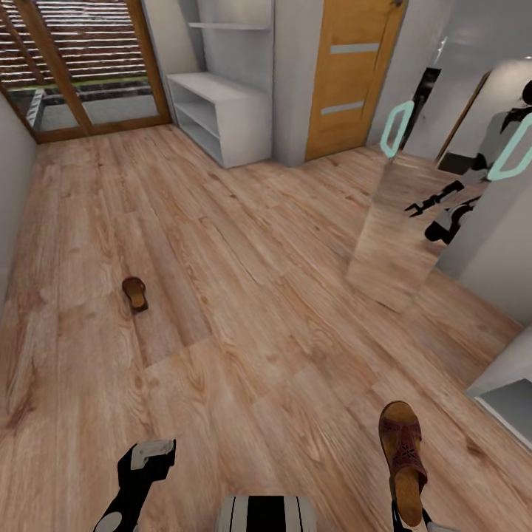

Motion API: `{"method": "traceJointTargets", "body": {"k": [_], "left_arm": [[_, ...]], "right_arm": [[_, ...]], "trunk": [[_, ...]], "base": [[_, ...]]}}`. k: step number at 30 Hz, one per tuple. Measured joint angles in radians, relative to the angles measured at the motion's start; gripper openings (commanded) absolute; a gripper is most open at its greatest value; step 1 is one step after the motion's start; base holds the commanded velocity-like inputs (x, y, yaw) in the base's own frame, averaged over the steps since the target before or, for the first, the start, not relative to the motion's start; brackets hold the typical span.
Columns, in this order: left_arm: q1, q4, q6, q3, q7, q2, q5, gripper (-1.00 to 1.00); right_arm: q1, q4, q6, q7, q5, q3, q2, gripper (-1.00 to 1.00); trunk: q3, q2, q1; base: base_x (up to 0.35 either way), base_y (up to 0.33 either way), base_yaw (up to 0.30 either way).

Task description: Pick up the two gym shoes and the two sandals from the corridor floor and place them onto the hallstand (shoe rack) in the corridor, making sure they are on the rack and not on the floor. Arrange them so the two gym shoes are next to each other and the two sandals are next to each other.

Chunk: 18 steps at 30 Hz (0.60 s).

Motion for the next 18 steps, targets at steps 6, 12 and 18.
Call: {"method": "traceJointTargets", "body": {"k": [6,12,18], "left_arm": [[-0.001,0.001,0.0,0.0,0.0,0.0,0.0,1.0],[-0.001,0.001,0.0,0.0,0.0,0.0,0.0,1.0],[-0.001,0.001,0.0,0.0,0.0,0.0,0.0,1.0]], "right_arm": [[0.0,0.0,0.0,0.0,0.0,0.0,0.0,-1.0],[0.0,0.0,0.0,0.0,0.0,0.0,0.0,-1.0],[0.0,0.0,0.0,0.0,0.0,0.0,0.0,-1.0]], "trunk": [[-0.005,0.0,0.0],[-0.011,0.0,0.0],[-0.016,0.0,-0.001]], "base": [[0.0,0.0,0.233],[0.066,0.0,0.233],[0.252,-0.023,0.233]]}}
